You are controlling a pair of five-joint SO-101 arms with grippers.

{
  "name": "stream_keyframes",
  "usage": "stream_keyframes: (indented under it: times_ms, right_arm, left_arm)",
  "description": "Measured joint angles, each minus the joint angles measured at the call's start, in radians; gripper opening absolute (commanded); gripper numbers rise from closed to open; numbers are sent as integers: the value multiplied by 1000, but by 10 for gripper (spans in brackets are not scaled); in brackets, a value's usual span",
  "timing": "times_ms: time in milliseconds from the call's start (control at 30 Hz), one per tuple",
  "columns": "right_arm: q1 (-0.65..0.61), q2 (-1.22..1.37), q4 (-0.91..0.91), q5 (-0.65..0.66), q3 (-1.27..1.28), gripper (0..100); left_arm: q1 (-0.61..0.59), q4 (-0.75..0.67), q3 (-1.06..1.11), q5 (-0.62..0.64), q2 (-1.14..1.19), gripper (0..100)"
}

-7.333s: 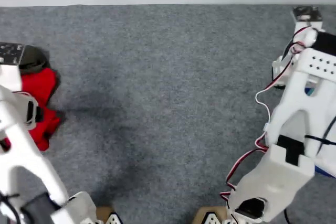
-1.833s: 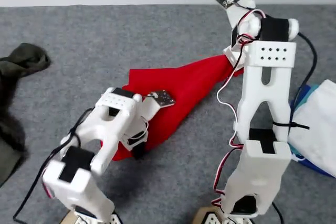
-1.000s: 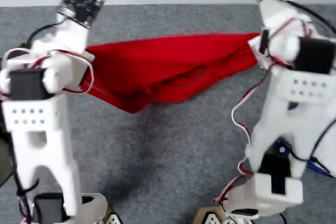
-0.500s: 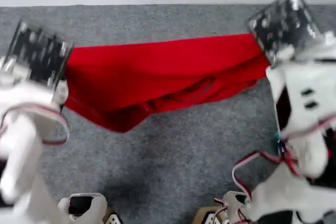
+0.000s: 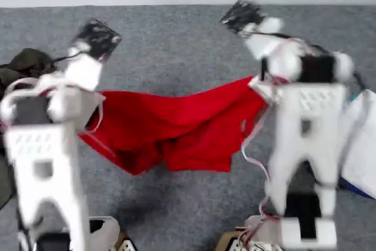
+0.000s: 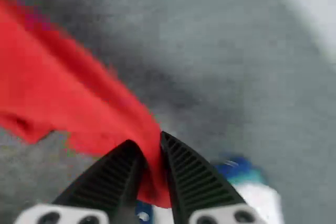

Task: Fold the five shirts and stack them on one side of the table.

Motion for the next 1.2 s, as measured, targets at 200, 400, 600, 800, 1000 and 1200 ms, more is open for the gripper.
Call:
stream_keyframes:
  times_ms: [200,400,600,800,1000,1200]
  right_arm:
    - [6,316,-230,-149,2,255]
    - [23,420,-169,-264,-213,254]
    - [15,420,54,-269,-407,253]
    - [-3,419,115,-272,-439,252]
    - [-6,325,115,-272,-348,252]
    - [48,219,115,-272,-149,252]
  left_arm:
    - [-48,-163,-35,6,410,141]
    - [-103,3,-379,18,658,139]
    - [-100,58,-600,23,651,141]
    - [20,58,-443,23,483,142]
    - [198,58,-34,-12,233,152]
    - [267,2,353,-38,192,197]
